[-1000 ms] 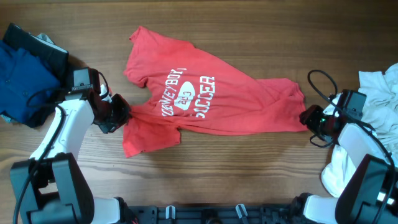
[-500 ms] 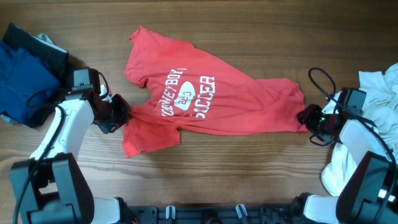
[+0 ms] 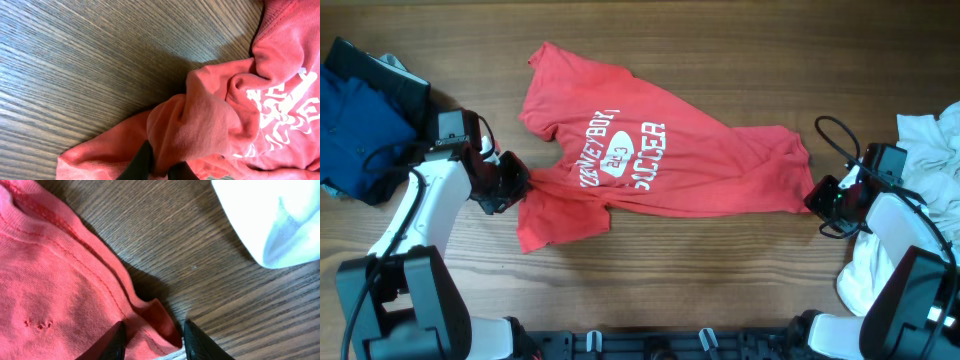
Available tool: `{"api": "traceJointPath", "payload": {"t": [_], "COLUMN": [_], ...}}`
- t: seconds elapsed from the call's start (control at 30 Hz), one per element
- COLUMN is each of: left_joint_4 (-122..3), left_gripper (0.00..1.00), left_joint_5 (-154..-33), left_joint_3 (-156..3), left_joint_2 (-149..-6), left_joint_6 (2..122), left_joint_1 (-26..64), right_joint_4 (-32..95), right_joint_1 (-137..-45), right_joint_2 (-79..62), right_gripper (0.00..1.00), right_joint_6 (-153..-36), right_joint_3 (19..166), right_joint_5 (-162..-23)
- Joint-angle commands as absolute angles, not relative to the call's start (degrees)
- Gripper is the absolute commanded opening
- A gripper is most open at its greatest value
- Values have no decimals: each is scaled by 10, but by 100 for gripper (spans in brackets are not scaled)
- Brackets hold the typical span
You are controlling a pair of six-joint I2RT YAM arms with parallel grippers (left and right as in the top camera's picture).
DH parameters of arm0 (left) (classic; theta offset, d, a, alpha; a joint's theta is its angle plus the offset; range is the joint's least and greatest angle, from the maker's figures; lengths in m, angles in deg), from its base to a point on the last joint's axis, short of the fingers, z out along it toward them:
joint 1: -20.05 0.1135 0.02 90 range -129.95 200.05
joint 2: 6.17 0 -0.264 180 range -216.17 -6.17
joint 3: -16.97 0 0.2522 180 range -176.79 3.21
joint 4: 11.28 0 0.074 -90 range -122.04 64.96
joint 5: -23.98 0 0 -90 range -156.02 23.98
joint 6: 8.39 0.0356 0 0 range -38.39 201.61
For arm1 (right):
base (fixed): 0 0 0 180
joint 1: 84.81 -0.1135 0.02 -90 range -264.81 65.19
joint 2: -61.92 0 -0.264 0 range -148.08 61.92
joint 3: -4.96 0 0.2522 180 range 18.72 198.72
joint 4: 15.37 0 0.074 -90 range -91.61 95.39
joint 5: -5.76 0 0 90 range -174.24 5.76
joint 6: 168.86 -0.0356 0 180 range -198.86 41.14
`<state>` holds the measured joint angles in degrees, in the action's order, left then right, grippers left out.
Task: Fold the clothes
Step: 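Lift the red t-shirt with both grippers, stretching it between them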
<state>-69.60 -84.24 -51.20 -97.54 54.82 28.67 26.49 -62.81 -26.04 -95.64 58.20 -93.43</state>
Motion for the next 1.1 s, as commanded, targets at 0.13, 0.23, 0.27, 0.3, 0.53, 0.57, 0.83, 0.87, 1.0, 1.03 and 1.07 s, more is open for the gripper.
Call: {"api": "traceJointPath", "payload": {"t": [0.13, 0.23, 0.27, 0.3, 0.53, 0.57, 0.83, 0.87, 1.0, 1.03, 1.07], "left_joint_4": [-696, -696, -696, -696, -697, -697, -706, -712, -739, -746, -748], "left_gripper": [10, 11, 10, 10, 4, 4, 4, 4, 4, 4, 4], "left_joint_5": [-840, -840, -840, -840, -840, -840, -850, -850, -853, -853, -853], "left_joint_3": [-510, -510, -510, -510, -510, -510, -516, -520, -530, -535, -540], "left_joint_2": [-969, -969, -969, -969, -969, -969, -902, -882, -778, -748, -722], "left_joint_6": [559, 559, 559, 559, 559, 559, 577, 587, 620, 620, 620], "left_joint_1": [284, 284, 284, 284, 284, 284, 284, 284, 284, 284, 286], "right_joint_4": [286, 296, 298, 299, 294, 299, 495, 514, 574, 587, 599], "right_joint_1": [-644, -653, -655, -655, -655, -655, -655, -655, -655, -654, -653], "right_joint_2": [-296, -296, -296, -296, -296, -295, -182, -164, -76, -54, -31], "right_gripper": [32, 21, 18, 17, 4, 4, 4, 4, 4, 4, 4], "right_joint_6": [-940, -938, -938, -938, -924, -923, -923, -923, -921, -921, -923], "right_joint_3": [539, 539, 539, 539, 543, 550, 751, 773, 854, 875, 899], "right_joint_5": [-920, -922, -922, -922, -952, -963, -978, -979, -977, -976, -976]}}
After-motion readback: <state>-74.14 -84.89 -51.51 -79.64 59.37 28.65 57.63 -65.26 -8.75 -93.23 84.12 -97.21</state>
